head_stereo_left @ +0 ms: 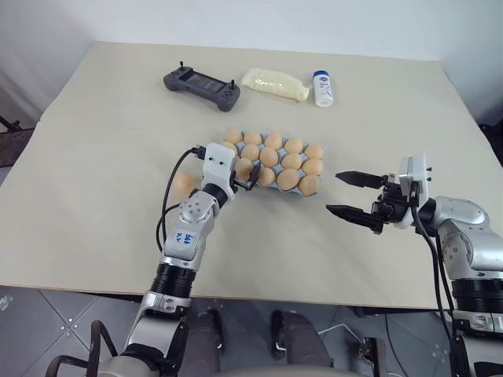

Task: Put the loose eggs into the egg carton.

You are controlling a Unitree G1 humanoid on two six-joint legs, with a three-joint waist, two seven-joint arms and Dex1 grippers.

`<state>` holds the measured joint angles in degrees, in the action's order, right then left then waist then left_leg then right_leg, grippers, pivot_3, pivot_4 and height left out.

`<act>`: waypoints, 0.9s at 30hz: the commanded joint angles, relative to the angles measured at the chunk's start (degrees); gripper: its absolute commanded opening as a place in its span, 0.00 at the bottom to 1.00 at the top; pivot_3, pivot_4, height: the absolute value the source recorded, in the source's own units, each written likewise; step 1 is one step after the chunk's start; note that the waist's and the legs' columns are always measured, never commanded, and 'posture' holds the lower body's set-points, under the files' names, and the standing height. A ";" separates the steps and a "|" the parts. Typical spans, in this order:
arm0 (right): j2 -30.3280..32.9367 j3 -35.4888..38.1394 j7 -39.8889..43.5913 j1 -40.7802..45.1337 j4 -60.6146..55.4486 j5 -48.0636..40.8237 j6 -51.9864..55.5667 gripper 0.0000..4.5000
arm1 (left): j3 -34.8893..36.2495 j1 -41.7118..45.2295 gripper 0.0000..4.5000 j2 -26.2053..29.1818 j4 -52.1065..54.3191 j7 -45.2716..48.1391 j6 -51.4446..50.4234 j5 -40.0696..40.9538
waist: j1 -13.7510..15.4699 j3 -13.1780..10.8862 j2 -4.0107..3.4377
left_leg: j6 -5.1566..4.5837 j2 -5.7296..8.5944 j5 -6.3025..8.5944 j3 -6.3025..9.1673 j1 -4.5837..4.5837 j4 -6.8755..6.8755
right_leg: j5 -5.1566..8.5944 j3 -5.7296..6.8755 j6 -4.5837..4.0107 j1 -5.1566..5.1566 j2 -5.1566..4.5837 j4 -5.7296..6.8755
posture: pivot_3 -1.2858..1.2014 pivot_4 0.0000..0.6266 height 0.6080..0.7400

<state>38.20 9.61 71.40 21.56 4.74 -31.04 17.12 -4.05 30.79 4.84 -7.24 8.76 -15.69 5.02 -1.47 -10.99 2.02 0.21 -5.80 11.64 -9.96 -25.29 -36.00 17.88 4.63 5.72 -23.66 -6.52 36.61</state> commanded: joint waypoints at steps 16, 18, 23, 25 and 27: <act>4.55 4.00 3.48 -5.39 -3.01 -2.33 -1.05 1.00 | 15.35 -29.86 0.99 16.06 39.33 13.36 -12.18 13.94 | -0.20 -0.05 -0.16 | 0.19 -0.07 0.21 -0.03 0.11 0.04 | -0.03 -0.05 -0.17 0.05 0.03 -0.20 | 0.52 0.24 1.00; 4.72 4.20 4.17 -5.49 -3.24 -2.85 -1.18 1.00 | 20.30 -33.45 0.99 18.04 40.53 14.16 -13.76 16.39 | -0.23 -0.03 -0.23 | 0.19 -0.08 0.21 0.04 0.11 0.10 | -0.03 -0.10 -0.47 0.10 0.08 -0.54 | 0.52 0.24 1.00; 5.17 3.57 3.96 -4.39 -2.87 -2.86 -0.77 1.00 | 28.78 -41.22 0.99 21.47 41.22 15.70 -17.07 20.26 | -0.23 -0.03 -0.23 | 0.12 0.00 0.25 -0.07 0.06 0.28 | -0.08 -0.24 -0.56 0.08 0.00 -0.93 | 0.52 0.24 1.00; 5.16 3.24 3.95 -3.59 -2.15 -2.52 -0.90 1.00 | 30.74 -43.63 0.99 22.48 40.53 16.29 -17.04 20.54 | -0.20 -0.03 -0.23 | 0.11 0.01 0.26 -0.10 0.06 0.39 | -0.09 -0.26 -0.58 0.05 -0.05 -1.02 | 0.52 0.24 1.00; 5.15 2.98 3.93 -2.98 -1.62 -2.25 -0.97 1.00 | 31.67 -44.66 0.99 23.05 40.04 16.72 -16.56 20.74 | -0.13 -0.03 -0.23 | 0.10 0.00 0.27 -0.11 0.06 0.43 | -0.08 -0.26 -0.59 0.02 -0.06 -1.07 | 0.52 0.24 1.00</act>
<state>42.32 11.58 75.15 17.91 3.28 -32.86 16.61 25.87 -13.57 27.33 31.37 24.75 -33.08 24.68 -1.61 -11.01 1.79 0.31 -5.81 11.91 -10.07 -25.23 -35.53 17.80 4.38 5.13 -23.67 -6.59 35.52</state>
